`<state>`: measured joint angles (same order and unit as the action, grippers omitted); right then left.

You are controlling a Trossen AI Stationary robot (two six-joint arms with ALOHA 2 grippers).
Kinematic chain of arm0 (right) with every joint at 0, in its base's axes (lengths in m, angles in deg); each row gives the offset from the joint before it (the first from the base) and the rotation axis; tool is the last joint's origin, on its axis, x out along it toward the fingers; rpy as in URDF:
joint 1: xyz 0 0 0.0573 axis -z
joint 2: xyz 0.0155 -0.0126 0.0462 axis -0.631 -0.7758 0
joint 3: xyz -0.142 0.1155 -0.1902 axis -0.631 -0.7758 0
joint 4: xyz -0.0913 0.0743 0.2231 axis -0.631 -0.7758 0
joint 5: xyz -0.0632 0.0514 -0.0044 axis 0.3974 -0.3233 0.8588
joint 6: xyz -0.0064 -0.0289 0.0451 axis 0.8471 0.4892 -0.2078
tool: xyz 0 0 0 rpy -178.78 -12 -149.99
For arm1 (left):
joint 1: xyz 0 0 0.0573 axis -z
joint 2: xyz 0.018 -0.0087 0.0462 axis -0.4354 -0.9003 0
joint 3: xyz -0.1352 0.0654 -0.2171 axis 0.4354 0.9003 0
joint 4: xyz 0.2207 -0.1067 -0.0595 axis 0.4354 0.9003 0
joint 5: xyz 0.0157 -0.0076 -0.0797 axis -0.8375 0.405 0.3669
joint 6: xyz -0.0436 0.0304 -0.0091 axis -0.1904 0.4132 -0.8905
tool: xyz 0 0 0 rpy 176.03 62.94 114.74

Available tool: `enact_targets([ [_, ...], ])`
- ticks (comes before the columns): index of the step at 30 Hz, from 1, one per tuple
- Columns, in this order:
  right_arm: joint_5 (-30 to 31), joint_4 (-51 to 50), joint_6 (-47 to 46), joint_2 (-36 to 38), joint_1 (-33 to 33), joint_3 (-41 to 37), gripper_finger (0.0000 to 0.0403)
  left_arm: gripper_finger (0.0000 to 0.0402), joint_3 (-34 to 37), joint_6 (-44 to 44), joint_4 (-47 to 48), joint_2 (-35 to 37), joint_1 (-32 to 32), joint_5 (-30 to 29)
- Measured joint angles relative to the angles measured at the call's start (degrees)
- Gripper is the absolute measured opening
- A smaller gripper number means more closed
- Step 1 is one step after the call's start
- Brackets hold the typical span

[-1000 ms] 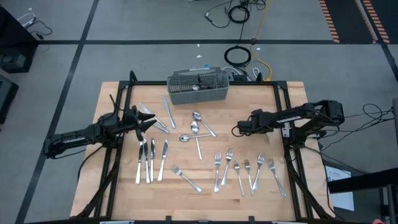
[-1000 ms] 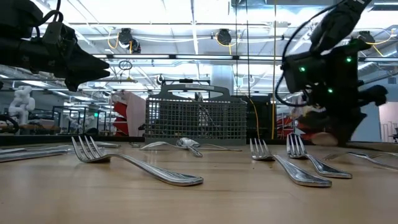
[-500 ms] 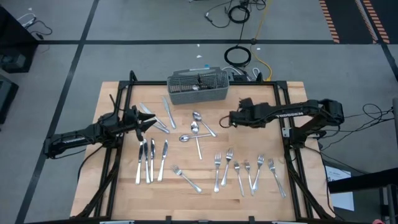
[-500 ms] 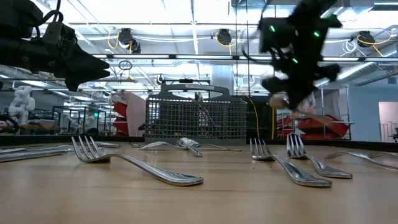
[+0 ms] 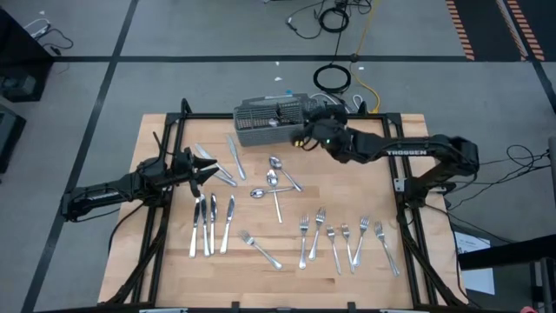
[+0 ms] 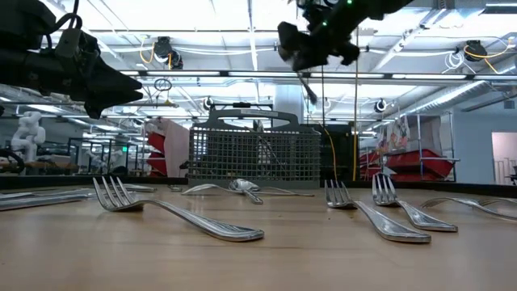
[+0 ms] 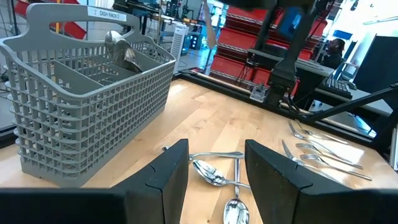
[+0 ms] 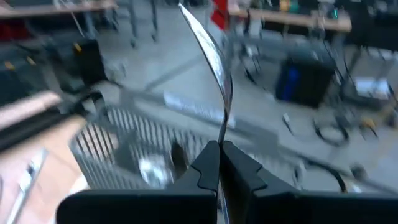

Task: Sort silverware
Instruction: Put the silver spoon into the gray utensil holder

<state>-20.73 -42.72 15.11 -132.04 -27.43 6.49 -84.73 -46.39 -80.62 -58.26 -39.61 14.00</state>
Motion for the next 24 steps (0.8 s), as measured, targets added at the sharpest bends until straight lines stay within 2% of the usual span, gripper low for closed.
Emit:
enact_targets([
  [8, -12.98, 16.45, 12.36, -5.52, 5.63, -0.02, 0.0000, 0.0164, 0.00, 0.02, -0.01, 0.00, 0.02, -0.07],
  [15, -24.11, 31.07, 13.85, -14.49, 10.85, -0.13, 0.0000, 0.0164, 0.04, 0.02, -0.22, -0.01, 0.00, -0.38],
  [18, -25.82, 34.83, 13.88, -17.17, 12.13, -0.13, 0.0000, 0.0164, 0.04, 0.02, -0.26, -0.01, 0.01, -0.42],
  [24, -26.58, 35.17, 11.77, -19.89, 13.52, -0.74, 0.0000, 0.0164, 0.04, -0.11, -0.32, -0.02, 0.02, -0.45],
])
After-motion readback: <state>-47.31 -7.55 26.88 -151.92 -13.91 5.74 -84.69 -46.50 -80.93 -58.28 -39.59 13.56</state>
